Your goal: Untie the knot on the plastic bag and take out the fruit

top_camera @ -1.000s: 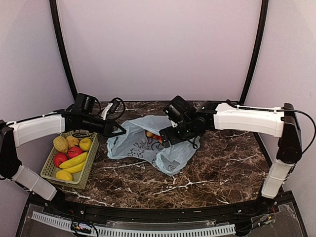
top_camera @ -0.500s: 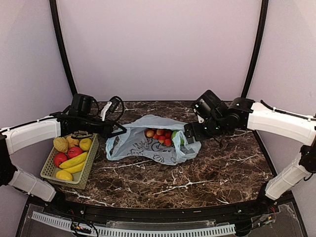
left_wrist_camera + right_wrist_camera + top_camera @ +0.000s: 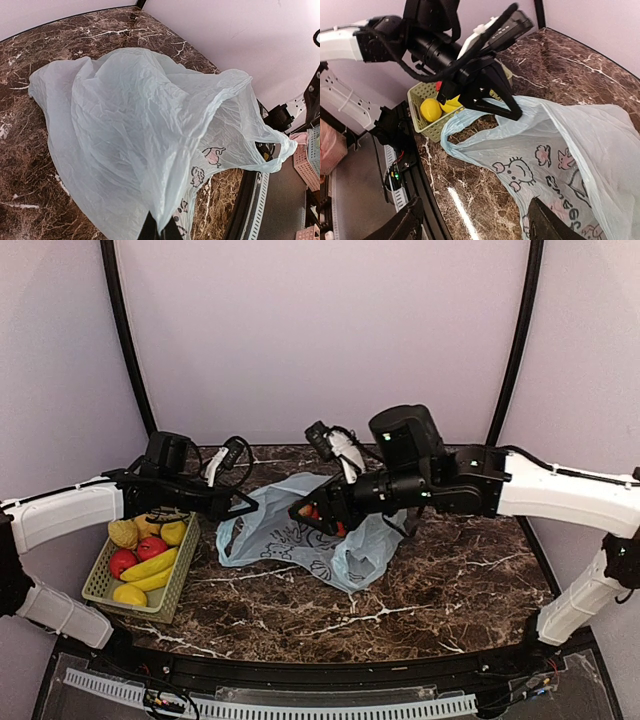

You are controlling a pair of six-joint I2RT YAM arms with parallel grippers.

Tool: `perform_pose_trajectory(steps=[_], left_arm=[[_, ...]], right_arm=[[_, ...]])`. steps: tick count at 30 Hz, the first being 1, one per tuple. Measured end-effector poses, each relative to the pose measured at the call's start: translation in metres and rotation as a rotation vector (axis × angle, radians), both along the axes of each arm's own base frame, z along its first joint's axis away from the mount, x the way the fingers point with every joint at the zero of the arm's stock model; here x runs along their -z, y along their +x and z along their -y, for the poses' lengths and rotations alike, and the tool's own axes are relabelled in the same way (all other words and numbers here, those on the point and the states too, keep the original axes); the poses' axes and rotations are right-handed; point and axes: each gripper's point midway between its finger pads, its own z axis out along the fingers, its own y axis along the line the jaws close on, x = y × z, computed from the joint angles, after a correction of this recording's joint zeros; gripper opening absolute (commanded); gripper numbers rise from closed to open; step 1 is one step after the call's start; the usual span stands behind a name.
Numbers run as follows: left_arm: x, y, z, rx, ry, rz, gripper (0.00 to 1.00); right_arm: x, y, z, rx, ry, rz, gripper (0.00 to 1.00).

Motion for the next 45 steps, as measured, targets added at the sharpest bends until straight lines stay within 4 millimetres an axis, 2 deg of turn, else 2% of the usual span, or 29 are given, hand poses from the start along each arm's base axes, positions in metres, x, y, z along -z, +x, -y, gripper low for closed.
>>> perform_pose_trajectory(steps=[4, 8, 11, 14, 22, 29, 33, 36, 39, 42, 45], left_arm=[[0.000, -0.001, 0.001, 0.003, 0.000, 0.000, 0.01], [-0.001, -0.002, 0.002, 0.006, 0.000, 0.002, 0.01], [-0.001, -0.003, 0.003, 0.008, 0.000, 0.004, 0.01], [-0.002, -0.003, 0.002, 0.007, -0.001, 0.008, 0.01], [-0.003, -0.003, 0.002, 0.004, 0.000, 0.013, 0.01], [-0.003, -0.004, 0.003, 0.006, 0.000, 0.013, 0.01], [-0.003, -0.004, 0.003, 0.006, 0.000, 0.013, 0.01], [-0.005, -0.004, 0.003, 0.006, -0.002, 0.016, 0.01], [-0.006, -0.004, 0.003, 0.007, -0.004, 0.018, 0.01], [-0.006, -0.006, 0.003, 0.014, -0.008, 0.016, 0.01], [-0.007, -0.007, 0.004, 0.023, -0.014, 0.013, 0.01]], right_arm=[[0.047, 0.017, -0.043, 0.004, -0.106, -0.041, 0.49], [0.101, 0.046, -0.053, 0.097, -0.267, -0.057, 0.43], [0.133, 0.064, -0.041, 0.171, -0.391, -0.032, 0.44], [0.149, 0.071, -0.025, 0.186, -0.478, 0.027, 0.44], [0.188, 0.066, 0.015, 0.088, -0.719, 0.210, 0.40], [0.196, 0.068, 0.027, 0.051, -0.833, 0.305, 0.40], [0.206, 0.074, 0.031, 0.051, -0.881, 0.290, 0.39], [0.215, 0.089, 0.034, 0.097, -0.913, 0.255, 0.40], [0.222, 0.107, 0.047, 0.181, -0.929, 0.199, 0.43], [0.218, 0.125, 0.061, 0.280, -0.919, 0.153, 0.52], [0.209, 0.141, 0.064, 0.365, -0.880, 0.132, 0.59]])
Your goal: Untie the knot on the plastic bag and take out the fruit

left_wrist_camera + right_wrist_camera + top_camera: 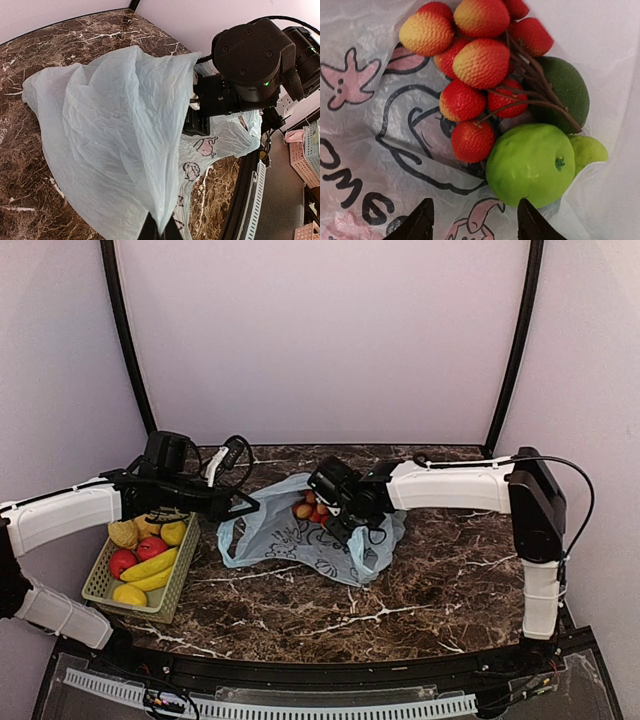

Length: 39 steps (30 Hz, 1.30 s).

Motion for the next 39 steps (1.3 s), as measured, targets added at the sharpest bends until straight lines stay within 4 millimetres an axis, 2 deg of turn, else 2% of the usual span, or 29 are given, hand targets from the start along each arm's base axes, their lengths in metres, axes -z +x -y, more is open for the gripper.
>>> perform_pose_trajectory(steps=[7, 16, 22, 31, 35, 39], left_arm=[[-0.001, -0.002, 0.001, 0.014, -0.009, -0.004, 0.01], [-0.002, -0.006, 0.005, 0.028, -0.014, -0.008, 0.01], [-0.002, -0.007, 0.005, 0.031, -0.014, -0.009, 0.01], [-0.002, -0.007, 0.006, 0.033, -0.015, -0.009, 0.01], [-0.002, -0.008, 0.006, 0.035, -0.015, -0.009, 0.01], [-0.002, -0.008, 0.006, 0.035, -0.015, -0.009, 0.01]], right_arm=[[-0.014, 0.023, -0.002, 0.112, 0.091, 0.035, 0.66], [0.006, 0.055, 0.029, 0.242, 0.096, 0.010, 0.74], [0.010, 0.066, 0.033, 0.277, 0.146, -0.016, 0.83], [0.019, 0.078, 0.031, 0.300, 0.195, -0.059, 0.85], [0.017, 0.080, 0.027, 0.298, 0.207, -0.070, 0.79], [0.015, 0.082, 0.026, 0.301, 0.206, -0.077, 0.78]])
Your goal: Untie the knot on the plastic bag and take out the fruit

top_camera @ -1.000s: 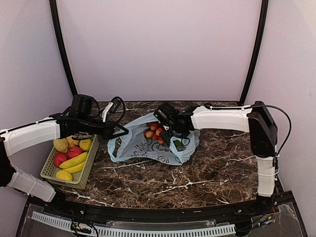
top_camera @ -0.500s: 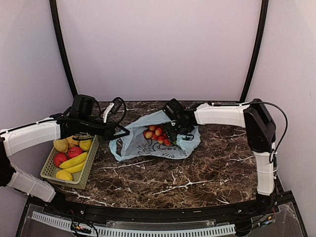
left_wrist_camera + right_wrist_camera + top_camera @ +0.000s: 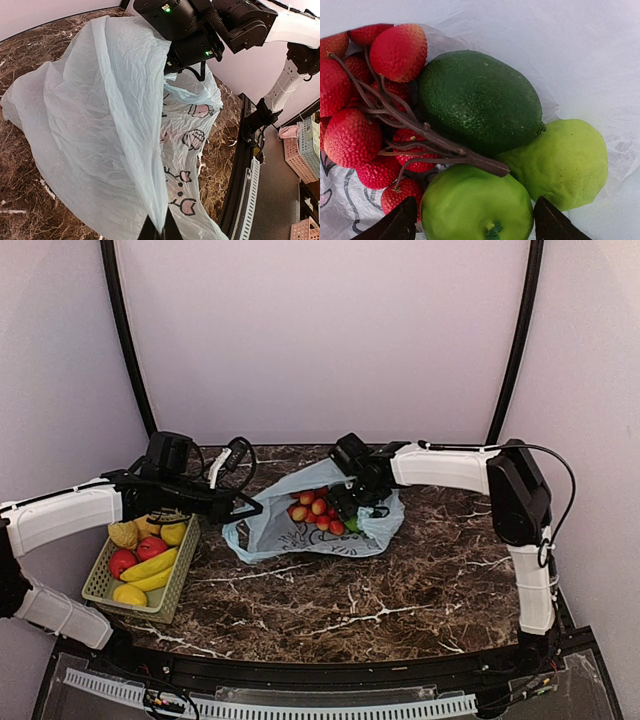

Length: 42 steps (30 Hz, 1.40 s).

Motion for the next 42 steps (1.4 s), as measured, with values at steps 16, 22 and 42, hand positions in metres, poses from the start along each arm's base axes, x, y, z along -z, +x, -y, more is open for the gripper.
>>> perform_pose_trajectory(steps=[16, 22, 42], left_arm=[[-0.005, -0.002, 0.000, 0.001, -0.007, 0.015, 0.01], [-0.006, -0.002, 0.000, 0.001, -0.007, 0.015, 0.01], [-0.006, -0.001, 0.000, -0.013, 0.005, 0.029, 0.01]], right_arm=[[0.001, 0.003, -0.003, 0.020, -0.011, -0.046, 0.43], [0.001, 0.002, -0.004, 0.016, -0.005, -0.051, 0.38], [-0.117, -0.120, -0.066, -0.356, 0.412, -0.021, 0.39]])
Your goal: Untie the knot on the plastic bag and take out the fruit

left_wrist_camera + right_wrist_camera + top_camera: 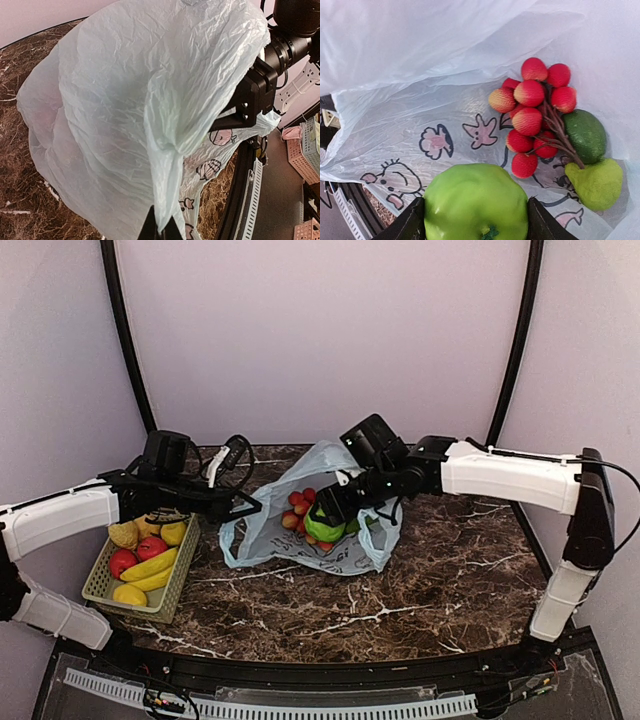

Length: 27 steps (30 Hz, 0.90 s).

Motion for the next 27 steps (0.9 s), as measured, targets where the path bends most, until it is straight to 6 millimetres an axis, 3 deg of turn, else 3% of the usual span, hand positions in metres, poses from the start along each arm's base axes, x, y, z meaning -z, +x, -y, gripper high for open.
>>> perform_pose_trajectory(steps=[11, 17, 22, 27], left_arm=[[0.003, 0.000, 0.000, -0.007, 0.010, 0.002, 0.01], [0.009, 0.006, -0.006, -0.056, 0.045, 0.020, 0.01], [0.019, 0.014, -0.015, -0.112, 0.108, 0.027, 0.03], [0.030, 0.018, -0.025, -0.157, 0.172, 0.025, 0.06]], right_arm=[[0.025, -0.052, -0.040, -0.167, -0.016, -0.046, 0.38], [0.018, -0.086, -0.057, -0.272, 0.009, -0.041, 0.39], [-0.015, -0.104, -0.061, -0.339, 0.095, -0.026, 0.39], [-0.080, -0.110, -0.052, -0.354, 0.225, 0.065, 0.39]])
